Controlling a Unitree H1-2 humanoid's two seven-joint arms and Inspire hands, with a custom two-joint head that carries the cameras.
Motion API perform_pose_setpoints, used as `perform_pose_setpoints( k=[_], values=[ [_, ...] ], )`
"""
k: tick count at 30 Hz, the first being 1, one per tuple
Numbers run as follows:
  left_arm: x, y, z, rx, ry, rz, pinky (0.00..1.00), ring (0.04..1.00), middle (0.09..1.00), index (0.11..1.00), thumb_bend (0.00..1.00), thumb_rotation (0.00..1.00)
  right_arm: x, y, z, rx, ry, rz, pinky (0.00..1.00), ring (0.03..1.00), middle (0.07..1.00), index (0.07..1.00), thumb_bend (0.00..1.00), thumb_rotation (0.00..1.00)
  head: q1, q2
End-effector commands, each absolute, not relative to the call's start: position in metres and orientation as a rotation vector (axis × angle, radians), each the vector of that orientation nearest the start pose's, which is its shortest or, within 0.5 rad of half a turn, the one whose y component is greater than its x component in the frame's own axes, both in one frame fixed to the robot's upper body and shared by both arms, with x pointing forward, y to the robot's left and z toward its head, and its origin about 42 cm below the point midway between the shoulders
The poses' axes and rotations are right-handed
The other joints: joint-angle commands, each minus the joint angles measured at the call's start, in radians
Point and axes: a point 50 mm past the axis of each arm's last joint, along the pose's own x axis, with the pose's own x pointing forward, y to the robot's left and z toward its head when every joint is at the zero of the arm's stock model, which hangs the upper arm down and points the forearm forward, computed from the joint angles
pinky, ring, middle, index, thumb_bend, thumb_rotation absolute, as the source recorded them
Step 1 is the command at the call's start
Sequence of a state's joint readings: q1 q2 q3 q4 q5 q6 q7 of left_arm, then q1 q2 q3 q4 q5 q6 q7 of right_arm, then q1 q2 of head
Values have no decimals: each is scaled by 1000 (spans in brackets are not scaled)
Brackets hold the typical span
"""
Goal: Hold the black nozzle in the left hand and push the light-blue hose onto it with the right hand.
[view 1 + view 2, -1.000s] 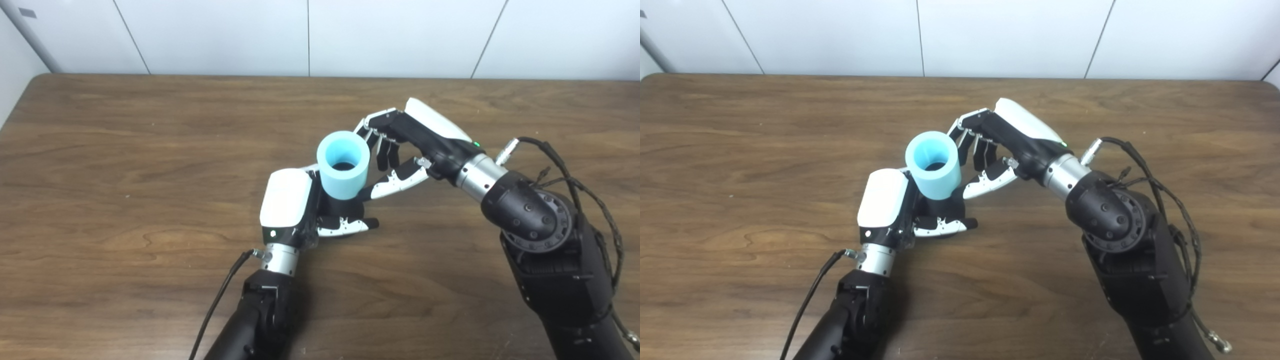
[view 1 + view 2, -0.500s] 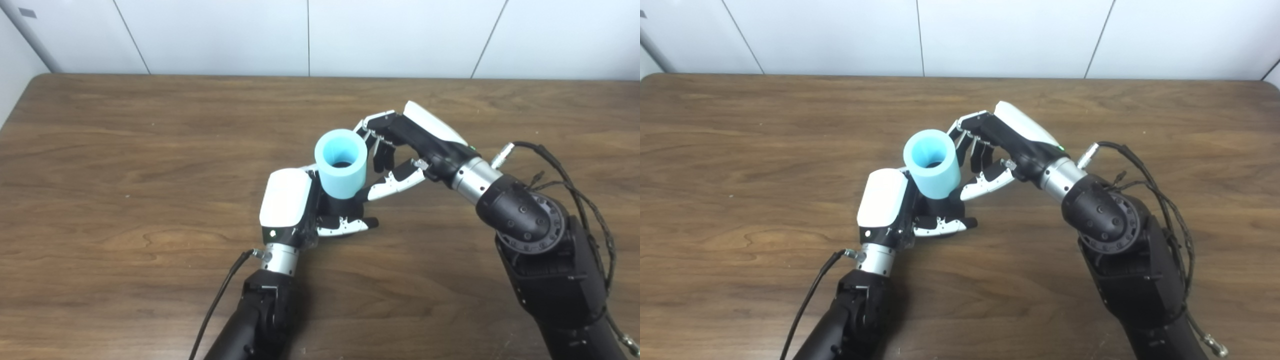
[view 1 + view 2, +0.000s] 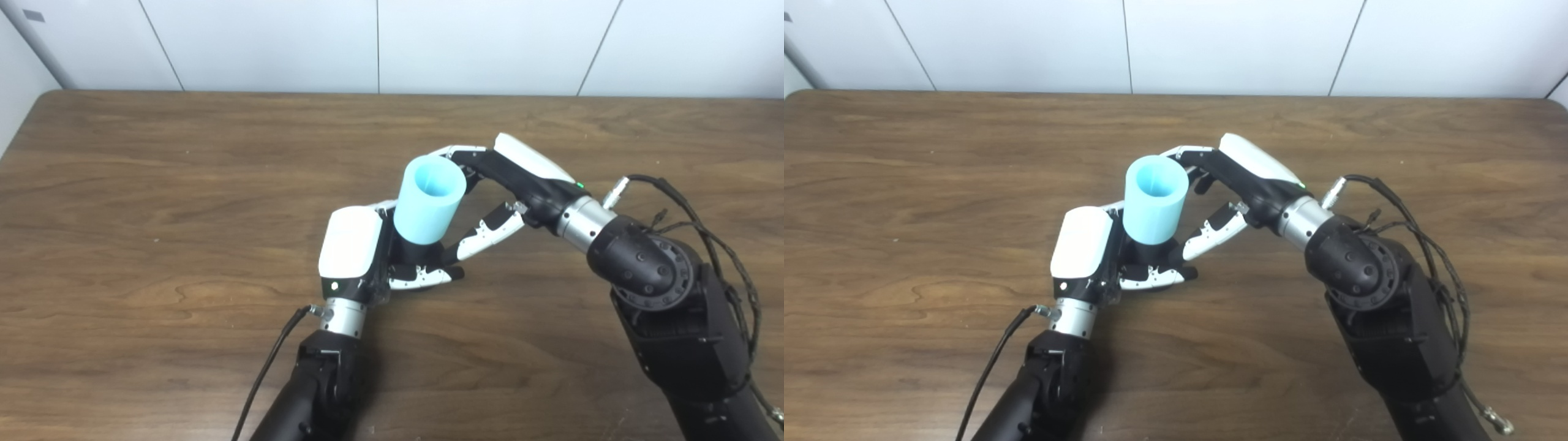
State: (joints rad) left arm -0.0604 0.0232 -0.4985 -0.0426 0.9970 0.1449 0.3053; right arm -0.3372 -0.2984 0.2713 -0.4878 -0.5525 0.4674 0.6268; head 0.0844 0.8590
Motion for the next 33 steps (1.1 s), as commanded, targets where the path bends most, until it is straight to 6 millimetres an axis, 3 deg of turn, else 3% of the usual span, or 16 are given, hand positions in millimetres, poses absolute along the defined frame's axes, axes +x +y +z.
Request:
perform_pose_setpoints(
  k=[1,5,8,14,16,23,25,28,33],
  values=[
    [264,85,109,991,-313,-119,429,481,445,500,525,0,322,-184,289,-922,-247,534,740,819,844,832,1000,226,1,1],
    [264,86,109,997,-312,-118,432,480,444,498,525,0,323,-185,294,-986,-263,529,827,907,878,828,1000,336,1,1],
    [264,86,109,998,-312,-116,430,477,441,499,525,0,324,-187,301,-1057,-294,518,828,937,899,830,1000,393,2,0],
    [264,86,109,993,-307,-121,432,483,453,496,525,0,315,-198,317,-1020,-366,479,927,995,945,886,1000,408,2,0],
    [264,87,109,994,-308,-122,436,483,449,497,525,0,310,-203,320,-1007,-413,458,944,995,948,914,1000,465,2,0],
    [265,88,108,994,-309,-124,430,479,447,498,525,0,298,-211,324,-904,-506,396,874,955,941,928,704,629,4,-1],
    [265,89,109,994,-309,-124,430,481,450,497,525,0,292,-211,321,-905,-557,393,873,947,933,920,667,644,5,-3],
    [265,89,109,992,-308,-123,427,485,456,495,525,0,281,-211,317,-924,-612,414,951,965,942,923,621,704,8,-3],
    [265,90,109,991,-305,-125,427,492,457,495,525,0,263,-206,311,-987,-704,431,965,967,949,917,577,788,7,-7]
  ],
)
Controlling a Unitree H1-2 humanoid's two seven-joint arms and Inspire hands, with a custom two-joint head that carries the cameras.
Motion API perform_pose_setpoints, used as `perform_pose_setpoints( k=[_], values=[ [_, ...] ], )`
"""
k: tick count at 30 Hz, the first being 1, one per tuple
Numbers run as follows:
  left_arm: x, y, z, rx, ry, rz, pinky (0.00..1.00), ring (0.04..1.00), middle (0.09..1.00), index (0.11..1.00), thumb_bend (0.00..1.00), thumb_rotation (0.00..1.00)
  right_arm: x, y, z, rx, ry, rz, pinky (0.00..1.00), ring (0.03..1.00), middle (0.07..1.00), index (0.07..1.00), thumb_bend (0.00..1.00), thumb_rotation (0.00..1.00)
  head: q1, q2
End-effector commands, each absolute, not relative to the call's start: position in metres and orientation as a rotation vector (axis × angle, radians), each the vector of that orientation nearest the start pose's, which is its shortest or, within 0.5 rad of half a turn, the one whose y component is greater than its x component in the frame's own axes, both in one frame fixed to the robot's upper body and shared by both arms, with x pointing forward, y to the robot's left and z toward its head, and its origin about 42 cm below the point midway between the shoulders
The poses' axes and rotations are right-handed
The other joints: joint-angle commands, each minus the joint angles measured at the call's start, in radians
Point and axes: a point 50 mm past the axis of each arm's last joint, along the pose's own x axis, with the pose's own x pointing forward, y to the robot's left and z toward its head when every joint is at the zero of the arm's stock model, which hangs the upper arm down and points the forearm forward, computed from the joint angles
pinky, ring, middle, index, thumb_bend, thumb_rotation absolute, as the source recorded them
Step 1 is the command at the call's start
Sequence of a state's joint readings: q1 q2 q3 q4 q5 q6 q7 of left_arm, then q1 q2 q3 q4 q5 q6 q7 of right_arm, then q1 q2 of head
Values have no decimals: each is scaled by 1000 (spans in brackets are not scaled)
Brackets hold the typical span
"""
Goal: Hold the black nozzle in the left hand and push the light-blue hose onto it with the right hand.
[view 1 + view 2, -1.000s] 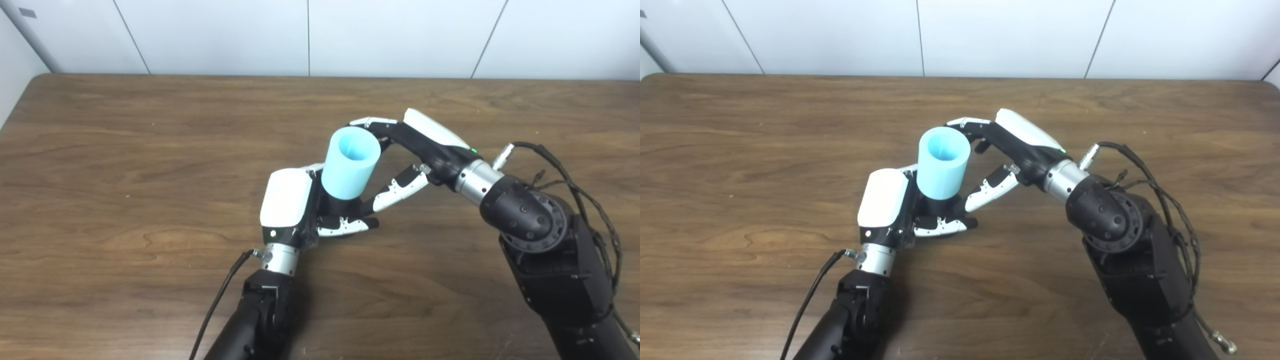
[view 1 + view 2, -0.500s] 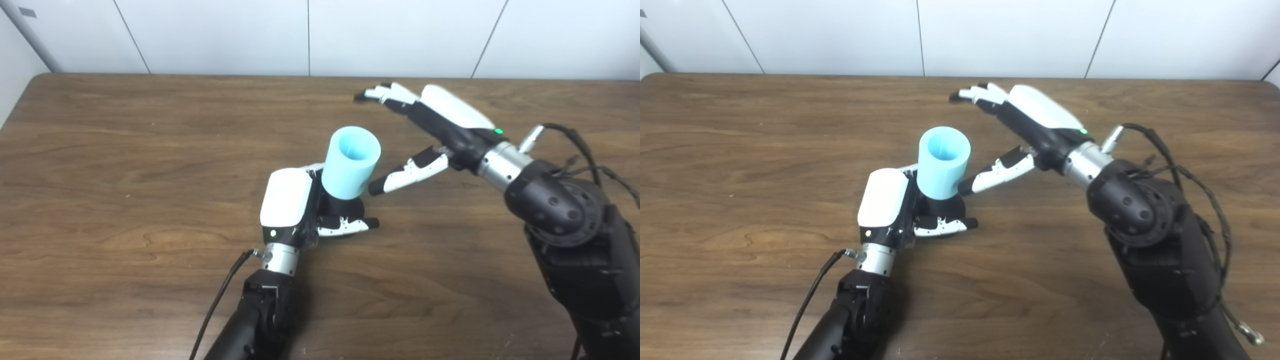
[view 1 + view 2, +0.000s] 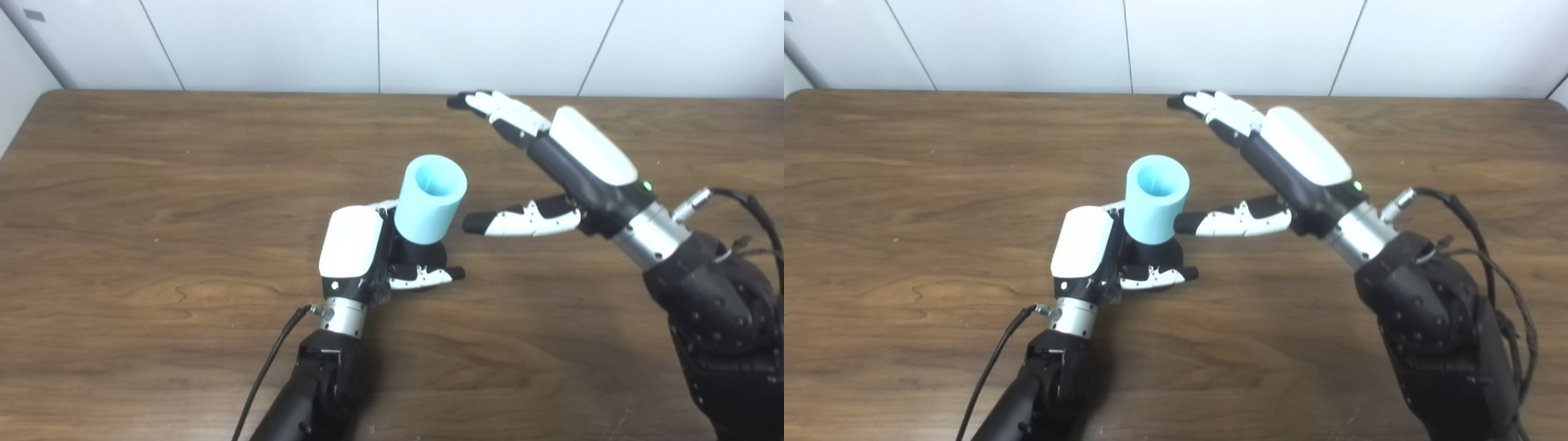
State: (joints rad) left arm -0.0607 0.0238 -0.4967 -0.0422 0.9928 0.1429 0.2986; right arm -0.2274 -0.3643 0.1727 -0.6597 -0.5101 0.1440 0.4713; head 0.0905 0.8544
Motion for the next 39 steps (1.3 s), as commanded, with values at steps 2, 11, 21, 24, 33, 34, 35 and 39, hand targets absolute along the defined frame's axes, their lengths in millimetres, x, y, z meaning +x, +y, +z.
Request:
perform_pose_setpoints(
  k=[2,11,21,24,33,34,35,39],
  values=[
    [266,90,108,997,-306,-124,427,493,459,495,525,0,255,-204,309,-1024,-718,446,977,973,957,924,576,822,0,-3],
    [268,90,107,1022,-313,-128,432,500,479,492,525,0,240,-195,308,-1124,-816,470,1000,1000,989,942,560,936,-2,-7],
    [269,89,108,998,-303,-135,434,504,475,489,525,0,236,-185,302,-1186,-845,501,1000,1000,975,902,543,960,-4,-6],
    [268,88,109,998,-307,-137,433,499,469,490,525,0,238,-182,296,-1173,-846,513,1000,1000,953,891,542,945,-4,-6],
    [267,88,108,995,-304,-138,444,507,480,487,525,0,249,-183,287,-1259,-825,517,1000,1000,957,901,547,1000,-5,-3],
    [266,88,108,992,-303,-139,444,506,478,488,525,0,250,-184,285,-1264,-819,520,1000,1000,958,901,549,1000,-4,-2],
    [266,88,108,990,-305,-139,447,505,476,489,525,0,251,-184,284,-1265,-814,522,1000,1000,963,903,552,1000,-4,-2],
    [266,88,108,996,-305,-141,453,504,476,490,524,0,254,-186,281,-1261,-787,522,1000,1000,961,900,558,986,-2,-1]
  ],
)
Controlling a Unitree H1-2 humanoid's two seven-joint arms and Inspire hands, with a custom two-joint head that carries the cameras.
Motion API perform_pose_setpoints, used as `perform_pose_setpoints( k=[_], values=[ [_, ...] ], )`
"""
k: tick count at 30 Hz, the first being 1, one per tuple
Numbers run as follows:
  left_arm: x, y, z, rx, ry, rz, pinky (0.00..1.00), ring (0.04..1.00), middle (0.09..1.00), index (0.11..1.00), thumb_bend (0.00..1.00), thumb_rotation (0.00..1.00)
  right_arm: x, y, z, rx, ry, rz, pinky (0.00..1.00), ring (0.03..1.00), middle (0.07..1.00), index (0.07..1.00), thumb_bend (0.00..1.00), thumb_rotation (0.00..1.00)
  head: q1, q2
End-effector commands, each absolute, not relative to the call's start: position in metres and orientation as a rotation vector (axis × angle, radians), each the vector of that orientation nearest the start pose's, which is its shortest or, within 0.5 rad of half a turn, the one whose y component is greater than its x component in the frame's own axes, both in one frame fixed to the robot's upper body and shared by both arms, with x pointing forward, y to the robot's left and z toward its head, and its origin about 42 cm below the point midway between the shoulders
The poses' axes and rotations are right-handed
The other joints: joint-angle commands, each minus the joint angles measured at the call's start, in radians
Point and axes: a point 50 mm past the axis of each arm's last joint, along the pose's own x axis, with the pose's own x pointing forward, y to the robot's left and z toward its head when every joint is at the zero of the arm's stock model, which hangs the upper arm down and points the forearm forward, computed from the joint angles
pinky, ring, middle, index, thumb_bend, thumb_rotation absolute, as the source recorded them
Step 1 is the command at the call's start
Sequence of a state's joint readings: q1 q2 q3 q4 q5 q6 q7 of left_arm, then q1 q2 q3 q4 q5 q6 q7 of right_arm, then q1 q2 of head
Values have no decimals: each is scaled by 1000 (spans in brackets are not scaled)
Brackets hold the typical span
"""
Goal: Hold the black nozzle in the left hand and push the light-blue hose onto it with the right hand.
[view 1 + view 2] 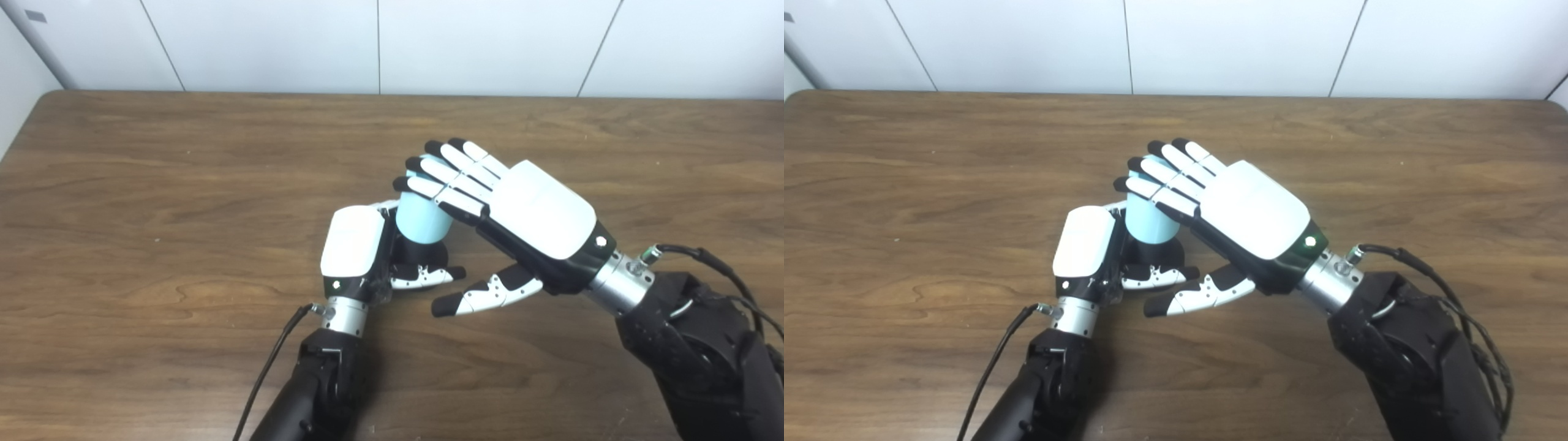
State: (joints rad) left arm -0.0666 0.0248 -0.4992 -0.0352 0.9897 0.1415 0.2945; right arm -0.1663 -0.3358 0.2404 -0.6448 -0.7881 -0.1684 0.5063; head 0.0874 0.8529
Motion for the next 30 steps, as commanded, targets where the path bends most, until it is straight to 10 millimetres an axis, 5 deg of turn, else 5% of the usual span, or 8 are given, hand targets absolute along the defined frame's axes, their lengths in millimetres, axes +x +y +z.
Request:
perform_pose_setpoints(
  k=[1,19,30],
  values=[
    [266,87,108,999,-306,-139,452,503,475,491,525,0,256,-187,280,-1261,-777,519,1000,1000,962,902,559,986,2,0],
    [265,86,109,997,-304,-137,434,485,446,497,524,0,263,-194,266,-1198,-736,617,940,925,888,838,550,987,5,7],
    [265,84,109,1015,-300,-137,441,506,497,483,524,0,260,-186,263,-1192,-707,723,896,868,845,819,556,856,8,13]
  ],
)
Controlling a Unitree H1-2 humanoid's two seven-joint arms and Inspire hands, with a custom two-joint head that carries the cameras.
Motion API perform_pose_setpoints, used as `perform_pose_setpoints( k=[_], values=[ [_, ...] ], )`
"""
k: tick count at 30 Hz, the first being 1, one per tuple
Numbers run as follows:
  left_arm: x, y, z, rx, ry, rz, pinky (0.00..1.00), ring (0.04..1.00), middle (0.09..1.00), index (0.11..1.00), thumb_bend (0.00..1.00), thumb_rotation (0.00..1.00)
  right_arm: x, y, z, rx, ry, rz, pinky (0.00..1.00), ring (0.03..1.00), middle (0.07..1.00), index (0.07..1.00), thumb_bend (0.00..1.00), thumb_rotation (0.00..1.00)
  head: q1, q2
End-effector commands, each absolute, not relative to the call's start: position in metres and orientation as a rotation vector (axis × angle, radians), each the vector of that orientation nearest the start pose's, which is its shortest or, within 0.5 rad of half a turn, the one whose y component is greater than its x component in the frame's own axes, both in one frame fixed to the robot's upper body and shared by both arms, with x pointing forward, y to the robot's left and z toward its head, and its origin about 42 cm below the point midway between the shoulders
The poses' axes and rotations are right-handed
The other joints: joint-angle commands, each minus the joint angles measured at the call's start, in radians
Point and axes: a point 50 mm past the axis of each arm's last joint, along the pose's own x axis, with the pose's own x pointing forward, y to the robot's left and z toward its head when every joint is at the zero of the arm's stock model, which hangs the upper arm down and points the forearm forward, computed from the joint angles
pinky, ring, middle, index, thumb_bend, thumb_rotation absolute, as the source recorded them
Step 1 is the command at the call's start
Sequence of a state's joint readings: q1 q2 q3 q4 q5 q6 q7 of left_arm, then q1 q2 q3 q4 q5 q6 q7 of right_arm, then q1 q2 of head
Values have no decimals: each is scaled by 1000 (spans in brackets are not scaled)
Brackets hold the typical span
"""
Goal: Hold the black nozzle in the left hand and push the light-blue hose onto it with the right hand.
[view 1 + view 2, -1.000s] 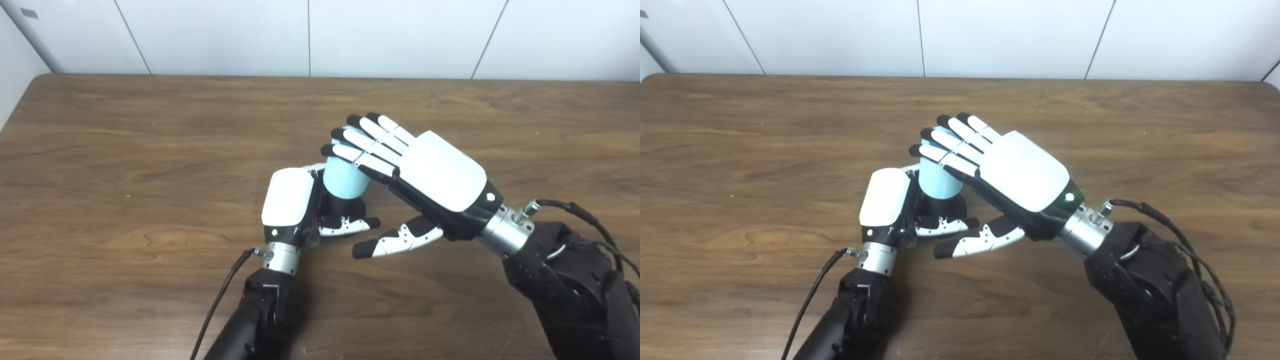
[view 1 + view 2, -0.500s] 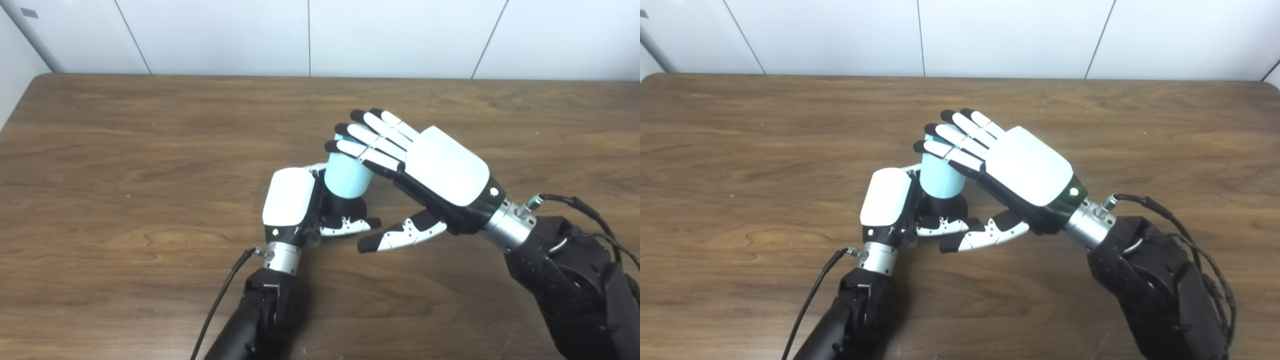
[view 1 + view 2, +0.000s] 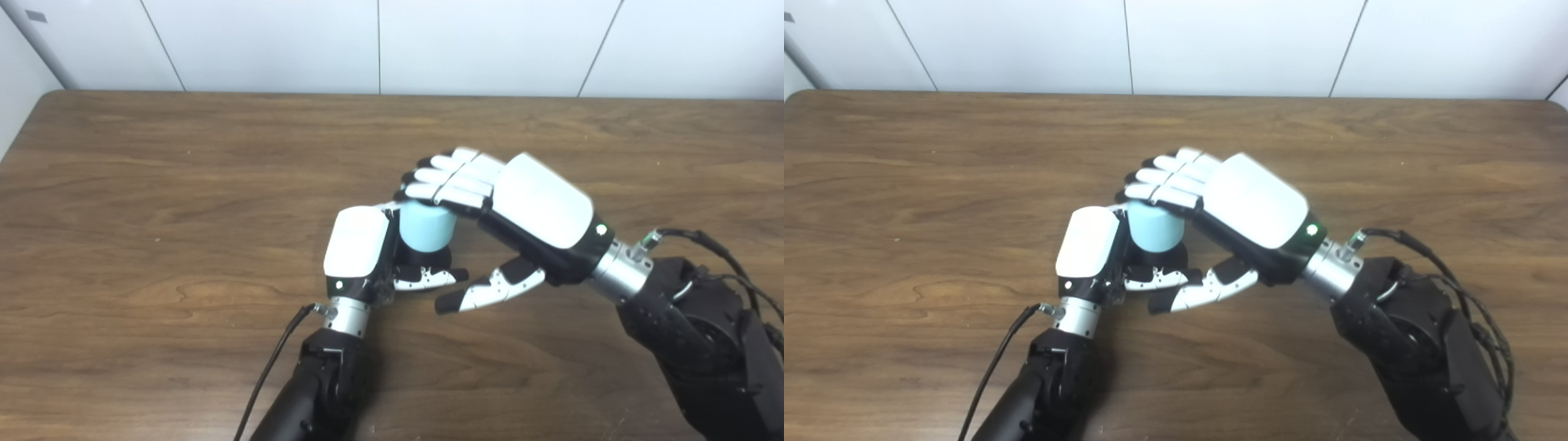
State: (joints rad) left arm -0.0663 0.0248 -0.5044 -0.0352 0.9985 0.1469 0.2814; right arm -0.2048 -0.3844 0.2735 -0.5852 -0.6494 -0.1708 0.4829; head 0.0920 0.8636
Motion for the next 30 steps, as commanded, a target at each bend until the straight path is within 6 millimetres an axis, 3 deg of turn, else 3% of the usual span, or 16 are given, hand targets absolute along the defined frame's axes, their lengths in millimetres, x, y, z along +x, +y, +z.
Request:
perform_pose_setpoints(
  k=[1,21,30],
  values=[
    [265,84,109,1014,-300,-137,444,510,496,483,524,0,259,-186,262,-1193,-699,730,897,869,844,818,559,850,4,1],
    [265,82,110,1017,-288,-127,440,511,520,470,521,0,261,-191,254,-1262,-667,754,937,908,872,846,558,909,6,6],
    [265,84,111,1018,-304,-128,434,486,455,498,525,0,261,-198,242,-1335,-646,741,974,948,902,856,548,911,-1,10]
  ],
)
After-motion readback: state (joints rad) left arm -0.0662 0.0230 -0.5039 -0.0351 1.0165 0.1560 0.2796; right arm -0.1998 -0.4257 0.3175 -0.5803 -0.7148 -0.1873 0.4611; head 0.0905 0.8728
